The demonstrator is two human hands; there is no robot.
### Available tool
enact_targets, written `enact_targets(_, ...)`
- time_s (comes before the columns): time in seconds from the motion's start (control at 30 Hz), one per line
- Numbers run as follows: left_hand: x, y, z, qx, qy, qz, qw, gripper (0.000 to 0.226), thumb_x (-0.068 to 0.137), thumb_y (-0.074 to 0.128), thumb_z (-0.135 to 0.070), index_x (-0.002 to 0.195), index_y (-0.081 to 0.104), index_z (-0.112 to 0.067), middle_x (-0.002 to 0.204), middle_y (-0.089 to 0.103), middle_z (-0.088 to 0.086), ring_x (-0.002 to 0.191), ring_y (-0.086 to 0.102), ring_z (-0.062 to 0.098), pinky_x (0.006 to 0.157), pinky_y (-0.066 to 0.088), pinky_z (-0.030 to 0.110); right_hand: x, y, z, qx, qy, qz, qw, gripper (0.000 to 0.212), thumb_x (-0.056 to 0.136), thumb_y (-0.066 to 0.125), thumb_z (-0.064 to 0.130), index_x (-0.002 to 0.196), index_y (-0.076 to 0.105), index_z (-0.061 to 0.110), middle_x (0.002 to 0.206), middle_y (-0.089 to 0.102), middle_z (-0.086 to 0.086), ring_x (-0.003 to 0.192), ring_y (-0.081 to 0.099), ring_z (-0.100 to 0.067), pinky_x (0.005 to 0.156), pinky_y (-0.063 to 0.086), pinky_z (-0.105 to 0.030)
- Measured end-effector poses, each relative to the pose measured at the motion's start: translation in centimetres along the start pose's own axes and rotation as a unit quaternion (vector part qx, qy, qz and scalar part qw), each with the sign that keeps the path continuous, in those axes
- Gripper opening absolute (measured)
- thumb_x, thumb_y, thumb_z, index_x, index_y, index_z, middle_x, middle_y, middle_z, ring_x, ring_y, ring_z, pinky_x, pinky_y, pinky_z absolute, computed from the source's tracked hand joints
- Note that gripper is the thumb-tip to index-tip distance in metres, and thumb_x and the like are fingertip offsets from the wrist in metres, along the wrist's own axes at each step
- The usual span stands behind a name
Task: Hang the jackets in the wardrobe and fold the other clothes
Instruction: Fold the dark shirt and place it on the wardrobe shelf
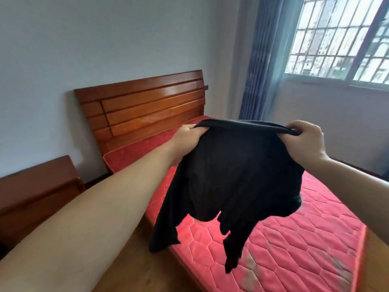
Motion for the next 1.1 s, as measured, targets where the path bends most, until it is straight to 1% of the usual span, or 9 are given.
enact_targets(0.2,7.1,4.4,-0.1,-0.155,-0.079,0.031,0.984,0.032,0.1,0.049,-0.026,0.11,0.068,-0.003,0.099,0.073,0.011,0.095,0.069,0.025,0.084,0.056,0.035,3.7,6.0,-3.6,0.022,0.108,0.059,0.992,0.006,0.079,0.071,0.022,0.084,0.068,0.023,0.078,0.068,0.001,0.07,0.062,-0.018,0.068,0.052,-0.029)
enact_targets(0.3,11.4,5.3,-0.4,-0.182,-0.084,-0.008,0.98,0.035,0.1,0.047,-0.023,0.12,0.062,0.001,0.111,0.069,0.018,0.105,0.067,0.029,0.084,0.056,0.036,4.0,9.5,-3.0,0.052,0.031,0.1,0.993,0.02,0.082,0.072,0.026,0.099,0.063,0.026,0.088,0.065,0.003,0.078,0.063,-0.016,0.073,0.051,-0.032)
enact_targets(0.37,13.6,5.5,-0.7,-0.168,-0.088,-0.035,0.981,0.034,0.099,0.048,-0.021,0.121,0.061,0.001,0.114,0.067,0.02,0.105,0.066,0.03,0.081,0.055,0.035,3.7,10.5,-1.8,0.09,-0.037,0.11,0.989,0.017,0.089,0.065,0.036,0.088,0.066,0.02,0.082,0.064,0.007,0.073,0.059,-0.009,0.069,0.045,-0.029)
enact_targets(0.47,16.5,6.5,-0.5,-0.154,-0.1,-0.036,0.982,0.033,0.099,0.049,-0.022,0.121,0.063,-0.002,0.114,0.068,0.019,0.105,0.066,0.03,0.086,0.055,0.038,3.4,12.2,-1.9,0.145,-0.007,0.239,0.96,0.057,0.086,0.054,0.057,0.082,0.064,0.001,0.071,0.057,-0.001,0.067,0.052,-0.012,0.065,0.042,-0.034)
enact_targets(0.53,18.4,7.2,-0.7,-0.14,-0.103,-0.014,0.985,0.031,0.099,0.048,-0.023,0.116,0.065,-0.003,0.107,0.069,0.017,0.101,0.067,0.029,0.081,0.055,0.035,3.6,12.7,-2.6,0.097,-0.004,0.294,0.951,0.04,0.09,0.06,0.041,0.084,0.064,0.002,0.07,0.065,-0.009,0.066,0.059,-0.015,0.064,0.049,-0.039)
enact_targets(0.67,21.9,7.3,-1.3,-0.068,-0.097,0.029,0.993,0.032,0.099,0.048,-0.021,0.121,0.06,-0.001,0.109,0.067,0.017,0.103,0.065,0.028,0.087,0.054,0.037,7.1,12.7,-5.5,-0.026,0.005,0.286,0.958,0.031,0.096,0.053,0.014,0.066,0.058,0.01,0.057,0.052,0.013,0.058,0.047,-0.006,0.063,0.043,-0.035)
enact_targets(0.8,25.2,5.6,-1.0,0.034,-0.055,0.044,0.997,0.026,0.097,0.051,-0.018,0.116,0.063,-0.005,0.115,0.066,0.015,0.107,0.063,0.028,0.1,0.05,0.042,10.4,12.6,-5.1,0.012,0.039,0.288,0.957,0.026,0.097,0.048,0.009,0.09,0.072,0.008,0.08,0.063,0.003,0.077,0.056,-0.011,0.074,0.049,-0.034)
enact_targets(0.93,28.6,4.2,-1.2,0.092,0.021,0.101,0.99,0.02,0.091,0.058,-0.014,0.107,0.069,-0.018,0.102,0.069,0.004,0.097,0.064,0.018,0.09,0.053,0.034,14.4,13.7,-1.2,0.035,0.034,0.184,0.982,0.03,0.095,0.042,0.0,0.089,0.07,0.011,0.08,0.063,-0.001,0.074,0.056,-0.01,0.068,0.046,-0.027)
enact_targets(1.1,31.7,3.6,-0.4,0.11,0.044,0.229,0.966,0.031,0.091,0.061,-0.045,0.107,0.072,-0.021,0.095,0.073,-0.005,0.09,0.069,0.009,0.084,0.055,0.027,19.6,15.8,0.3,0.013,0.054,0.042,0.998,0.024,0.093,0.045,0.012,0.081,0.065,0.007,0.072,0.055,-0.004,0.067,0.05,-0.015,0.061,0.041,-0.03)
Point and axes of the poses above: each hand's wrist, its own x-axis towards the middle knuckle, its own y-axis out of the palm, z = x × y, the point moved 6 cm from there along x, towards the middle knuckle
